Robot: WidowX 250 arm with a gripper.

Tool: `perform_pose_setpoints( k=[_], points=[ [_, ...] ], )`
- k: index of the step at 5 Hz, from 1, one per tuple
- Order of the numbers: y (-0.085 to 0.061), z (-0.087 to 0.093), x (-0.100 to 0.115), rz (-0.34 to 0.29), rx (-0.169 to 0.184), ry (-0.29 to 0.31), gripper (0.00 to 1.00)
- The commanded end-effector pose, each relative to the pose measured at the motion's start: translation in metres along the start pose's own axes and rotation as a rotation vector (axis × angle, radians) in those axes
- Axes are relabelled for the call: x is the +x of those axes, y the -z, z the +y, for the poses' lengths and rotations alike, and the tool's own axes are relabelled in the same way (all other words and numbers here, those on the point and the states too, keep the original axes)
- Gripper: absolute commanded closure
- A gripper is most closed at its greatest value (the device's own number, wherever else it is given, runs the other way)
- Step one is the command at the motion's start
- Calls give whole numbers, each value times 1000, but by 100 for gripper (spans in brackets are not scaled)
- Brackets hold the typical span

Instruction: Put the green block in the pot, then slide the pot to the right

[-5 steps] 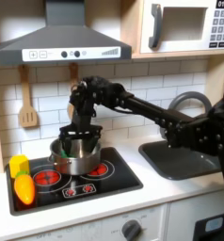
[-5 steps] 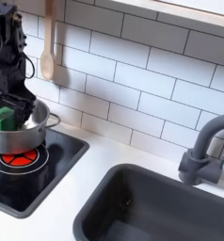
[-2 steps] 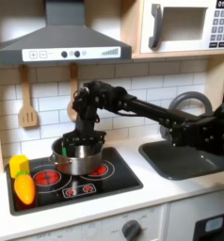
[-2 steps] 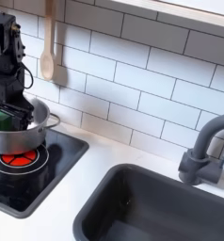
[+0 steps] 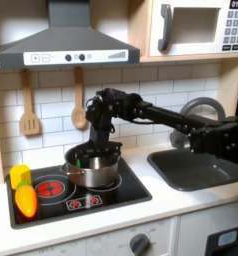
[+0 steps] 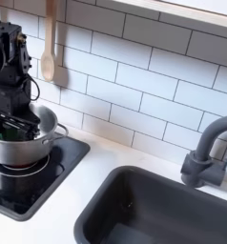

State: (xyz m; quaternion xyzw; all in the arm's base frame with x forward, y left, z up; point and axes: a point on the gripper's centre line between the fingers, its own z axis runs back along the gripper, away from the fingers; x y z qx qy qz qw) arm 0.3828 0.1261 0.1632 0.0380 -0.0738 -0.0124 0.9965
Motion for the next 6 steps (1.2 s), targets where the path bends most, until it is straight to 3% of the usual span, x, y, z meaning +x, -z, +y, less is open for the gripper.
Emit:
perform_pose_setpoints(
  k=[1, 6],
  points=[
    [-1, -10, -7, 6, -16, 9, 0],
    [-8, -36, -22, 8, -36, 53, 0]
  ],
)
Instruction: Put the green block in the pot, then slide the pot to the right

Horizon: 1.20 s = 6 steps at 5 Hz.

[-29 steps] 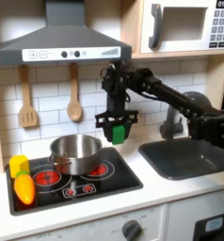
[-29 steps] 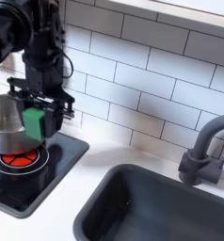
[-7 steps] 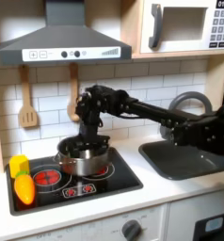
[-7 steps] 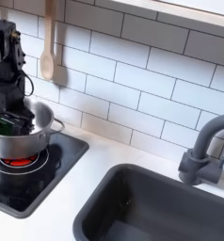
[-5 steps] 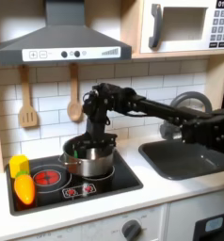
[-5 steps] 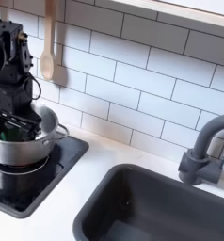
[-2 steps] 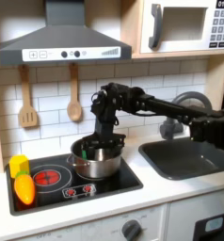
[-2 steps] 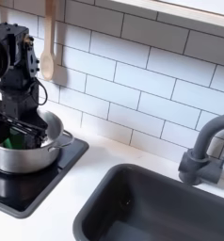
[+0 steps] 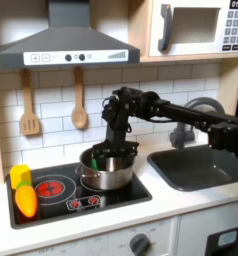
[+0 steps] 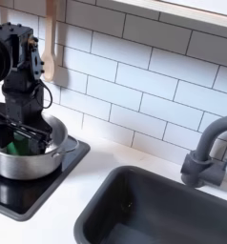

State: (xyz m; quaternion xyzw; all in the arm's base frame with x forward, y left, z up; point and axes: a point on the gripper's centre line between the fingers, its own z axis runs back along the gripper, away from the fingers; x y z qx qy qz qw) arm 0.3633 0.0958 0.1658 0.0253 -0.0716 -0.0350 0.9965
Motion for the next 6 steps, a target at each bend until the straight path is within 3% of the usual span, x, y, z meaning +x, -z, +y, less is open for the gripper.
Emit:
perform_pose_setpoints(
  k=[1, 6],
  points=[
    [1, -15, -9, 22, -14, 26, 0],
    [-3, -36, -21, 59, -23, 59, 0]
  ],
)
